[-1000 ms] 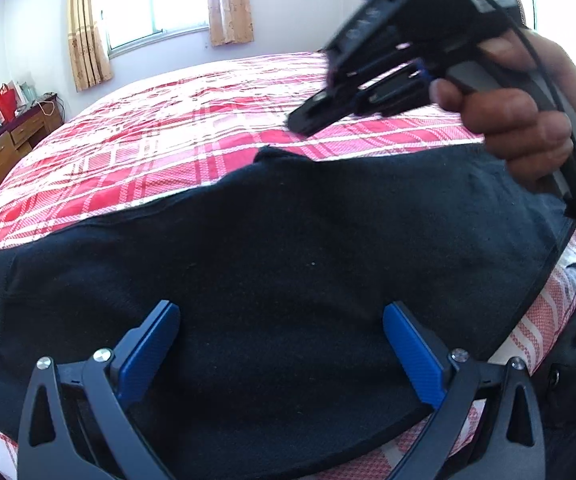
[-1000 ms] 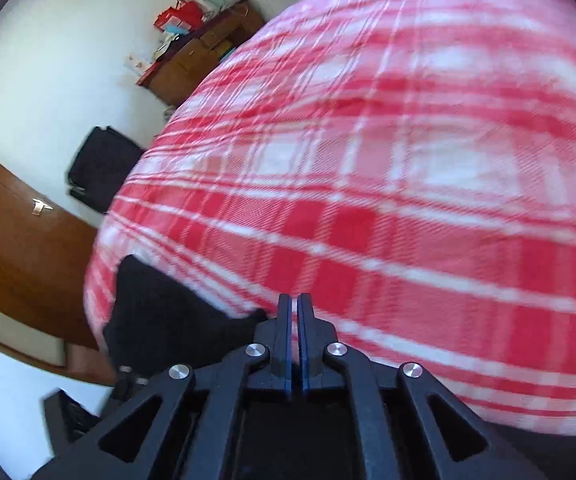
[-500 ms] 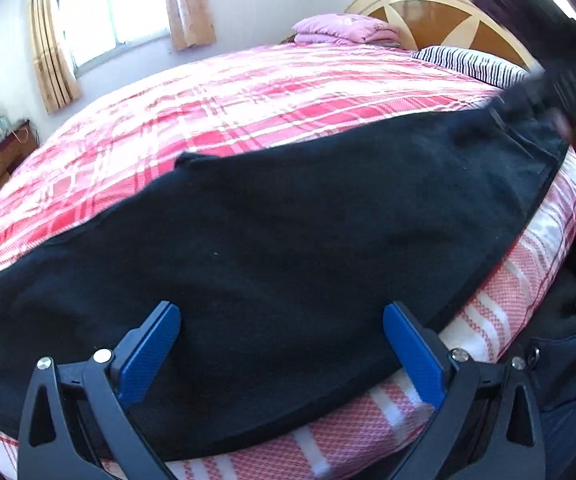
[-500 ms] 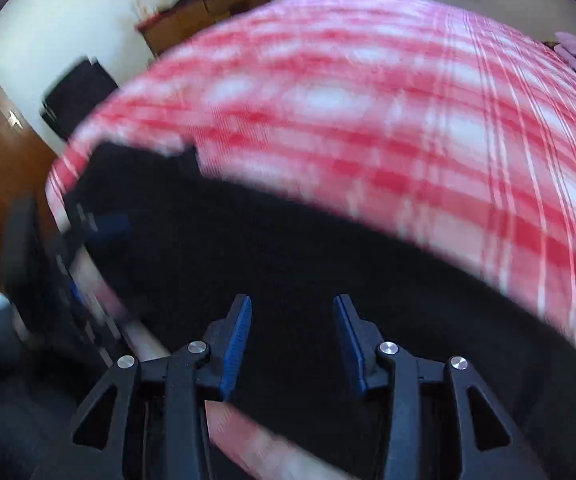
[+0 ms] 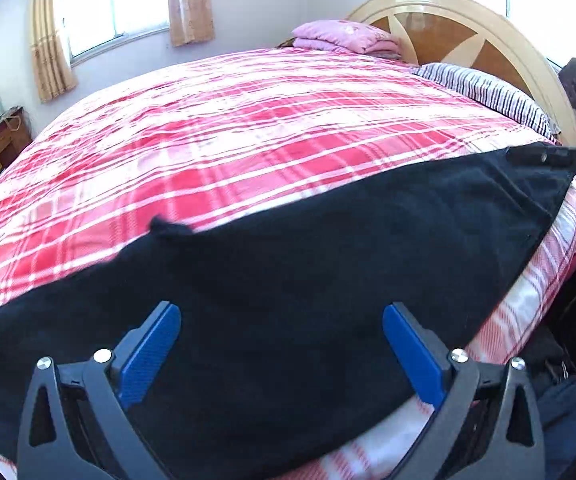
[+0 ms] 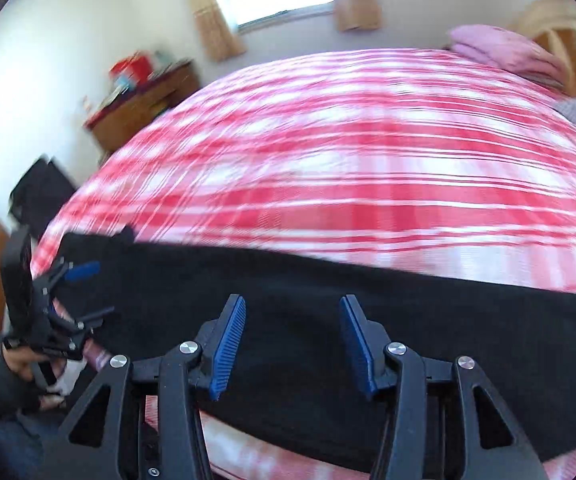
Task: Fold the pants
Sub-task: 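Open the right gripper and smooth the folded pants flat, then close the right gripper on the black pants end and lift it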
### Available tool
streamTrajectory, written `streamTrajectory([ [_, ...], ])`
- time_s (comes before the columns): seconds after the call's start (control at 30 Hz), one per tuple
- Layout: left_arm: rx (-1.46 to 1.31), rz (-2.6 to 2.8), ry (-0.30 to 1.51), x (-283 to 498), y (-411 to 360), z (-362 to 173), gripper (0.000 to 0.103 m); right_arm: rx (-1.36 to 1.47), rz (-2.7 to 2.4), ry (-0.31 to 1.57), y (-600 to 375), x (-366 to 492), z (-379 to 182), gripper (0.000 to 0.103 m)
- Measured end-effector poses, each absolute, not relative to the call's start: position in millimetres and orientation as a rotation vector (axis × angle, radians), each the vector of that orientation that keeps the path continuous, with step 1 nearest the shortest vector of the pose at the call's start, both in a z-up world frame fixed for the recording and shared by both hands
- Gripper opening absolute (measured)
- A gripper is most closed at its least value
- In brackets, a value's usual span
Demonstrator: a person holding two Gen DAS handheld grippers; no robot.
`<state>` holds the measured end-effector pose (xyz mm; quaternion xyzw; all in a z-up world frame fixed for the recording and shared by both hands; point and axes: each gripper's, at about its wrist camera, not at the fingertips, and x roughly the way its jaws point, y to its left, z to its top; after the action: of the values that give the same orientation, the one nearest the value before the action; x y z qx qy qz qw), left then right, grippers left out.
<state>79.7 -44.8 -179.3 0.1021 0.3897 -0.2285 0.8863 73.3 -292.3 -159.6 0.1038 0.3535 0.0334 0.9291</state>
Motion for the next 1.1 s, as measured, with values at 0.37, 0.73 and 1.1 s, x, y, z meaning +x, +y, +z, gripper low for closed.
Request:
streamTrajectory([
  [0.37,0.222,-0.462,0.842,81,-51,-203,0.103,0.506,-0.315,0.608,-457,-29,-168,0.057],
  [0.73,0.248,-0.459,0.82,76,-57,-202,0.103,0.598,-0.301,0.515,-497,-49,-156,0.057],
  [1.1,0.235,-0.439,0.814,78,-54,-202,0.103,0.737,-0.38,0.536,-556,-95,-136,0.057],
])
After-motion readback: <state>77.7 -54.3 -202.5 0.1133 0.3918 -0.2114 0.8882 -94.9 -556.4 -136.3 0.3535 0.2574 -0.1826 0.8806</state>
